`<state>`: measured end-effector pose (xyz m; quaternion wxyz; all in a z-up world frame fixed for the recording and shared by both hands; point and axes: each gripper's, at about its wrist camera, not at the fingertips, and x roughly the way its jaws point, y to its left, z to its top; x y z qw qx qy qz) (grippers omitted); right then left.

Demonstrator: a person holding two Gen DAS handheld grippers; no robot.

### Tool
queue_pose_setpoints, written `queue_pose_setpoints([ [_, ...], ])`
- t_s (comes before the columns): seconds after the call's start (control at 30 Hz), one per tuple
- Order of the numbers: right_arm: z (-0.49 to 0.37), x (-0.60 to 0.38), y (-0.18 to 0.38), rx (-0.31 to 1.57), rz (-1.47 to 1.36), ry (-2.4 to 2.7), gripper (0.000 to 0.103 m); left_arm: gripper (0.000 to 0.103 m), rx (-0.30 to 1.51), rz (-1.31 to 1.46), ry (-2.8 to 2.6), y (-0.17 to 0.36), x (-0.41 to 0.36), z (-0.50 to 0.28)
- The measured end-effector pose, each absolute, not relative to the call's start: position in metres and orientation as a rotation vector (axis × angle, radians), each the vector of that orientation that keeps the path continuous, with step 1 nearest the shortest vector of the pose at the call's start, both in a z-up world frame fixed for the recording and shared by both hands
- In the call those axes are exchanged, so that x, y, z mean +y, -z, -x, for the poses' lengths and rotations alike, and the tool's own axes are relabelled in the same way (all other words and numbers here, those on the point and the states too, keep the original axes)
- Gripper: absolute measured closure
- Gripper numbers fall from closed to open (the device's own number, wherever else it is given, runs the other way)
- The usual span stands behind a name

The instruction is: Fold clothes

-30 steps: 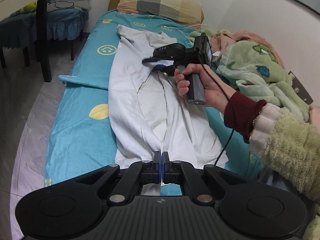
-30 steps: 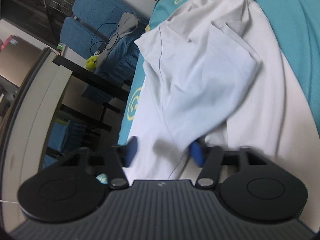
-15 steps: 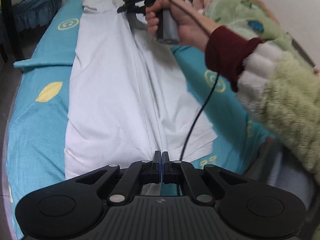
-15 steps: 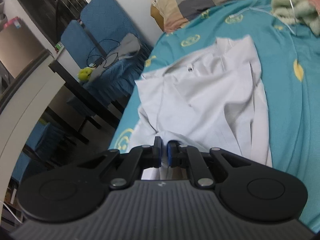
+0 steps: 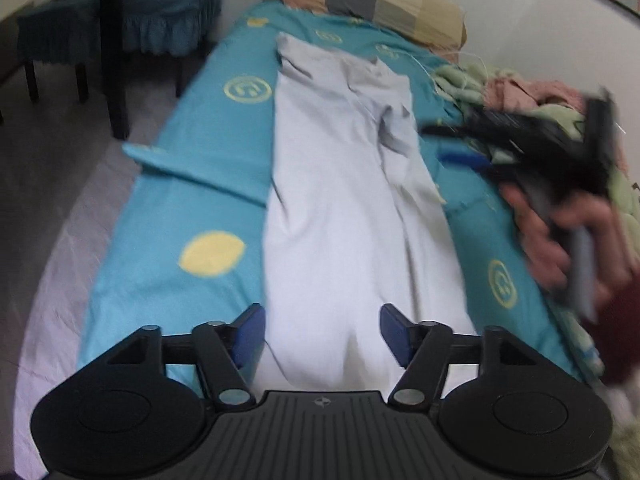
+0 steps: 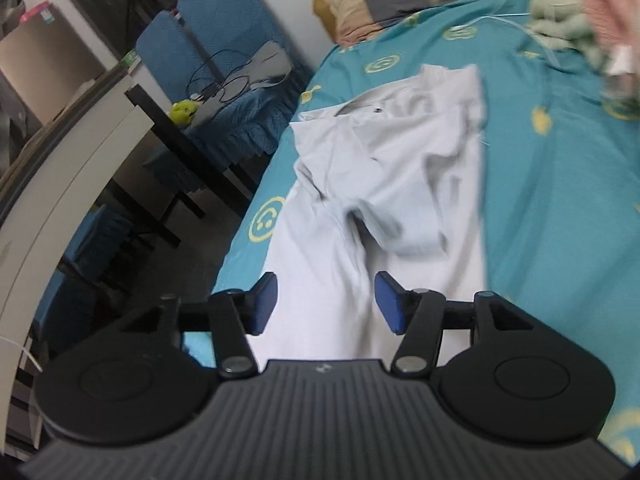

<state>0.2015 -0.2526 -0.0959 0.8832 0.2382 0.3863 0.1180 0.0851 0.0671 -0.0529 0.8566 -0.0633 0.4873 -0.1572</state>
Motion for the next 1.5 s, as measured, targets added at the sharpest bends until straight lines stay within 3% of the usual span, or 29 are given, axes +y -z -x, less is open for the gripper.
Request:
queue_pose_setpoints([
  [0.23, -0.091, -0.26, 0.108, 0.946, -0.511, -0.087, 0.045, 0.033, 1.115, 0.177, 0.282, 0.104, 0.088, -0.098],
  [0.43, -0.023, -0.252, 0.131, 1.023, -0.614, 0.037, 0.045, 0.032, 1.131, 0.201, 0.325, 0.109, 0.094, -0.093],
  [0.67, -0.025, -0.236, 0.143, 1.054, -0.524, 0.068, 0.046, 0.032, 1.177, 0.161, 0.345, 0.117, 0.087, -0.088],
  [1.1, -0.023, -0.246, 0.156, 1.088, -0.676, 0.013, 0.046, 0.034, 1.295, 0.139, 0.404, 0.127, 0.076, -0.085],
  [1.5, -0.012, -0.226, 0.161, 1.15, -0.765, -0.116, 0.05, 0.049, 1.367, 0.112, 0.504, 0.129, 0.065, -0.075],
])
